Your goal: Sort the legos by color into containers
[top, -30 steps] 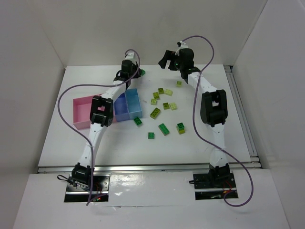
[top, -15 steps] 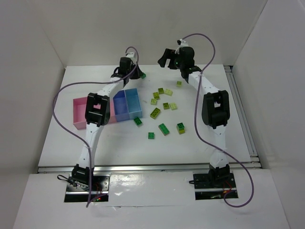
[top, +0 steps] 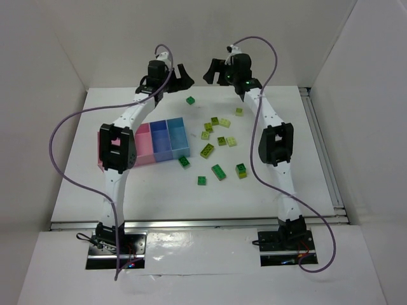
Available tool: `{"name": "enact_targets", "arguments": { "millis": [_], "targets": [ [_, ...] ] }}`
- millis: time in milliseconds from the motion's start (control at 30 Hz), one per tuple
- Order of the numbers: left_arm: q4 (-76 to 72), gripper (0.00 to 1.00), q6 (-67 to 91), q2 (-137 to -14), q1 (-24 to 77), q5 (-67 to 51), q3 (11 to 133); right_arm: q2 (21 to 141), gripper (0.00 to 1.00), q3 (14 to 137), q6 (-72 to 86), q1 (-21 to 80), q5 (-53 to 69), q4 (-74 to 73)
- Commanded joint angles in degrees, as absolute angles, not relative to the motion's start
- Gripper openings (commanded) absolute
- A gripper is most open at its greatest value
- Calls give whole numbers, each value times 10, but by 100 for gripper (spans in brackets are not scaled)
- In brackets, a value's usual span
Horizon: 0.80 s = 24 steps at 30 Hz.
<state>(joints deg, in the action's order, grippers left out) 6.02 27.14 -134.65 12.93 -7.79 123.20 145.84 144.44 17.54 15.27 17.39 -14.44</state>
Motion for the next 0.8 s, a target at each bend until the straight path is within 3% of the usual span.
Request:
{"name": "enact_targets", "arguments": {
  "millis": [0,100,267,467,567,767],
  "targets": [
    [47,100,293,-1339,108,-113,1257,1463,99,1401,165,172,180,-158],
    [57,100,298,-1422,108,-113,1357,1436,99,1358,178,178,168,-124],
    [-70,100,345,-1465,108,-82,1345,1388,99,1300,178,171,148,-101],
    [-117,100,426,-1591,108,-84,1458,1330,99,1227,187,146,131,-69],
    [-142,100,469,-1611,108,-111,1452,1299,99,1161,216,123,150,-27],
    [-158,100,508,-1636,108,-141,1452,1286,99,1148,220,106,156,-31]
  ]
}}
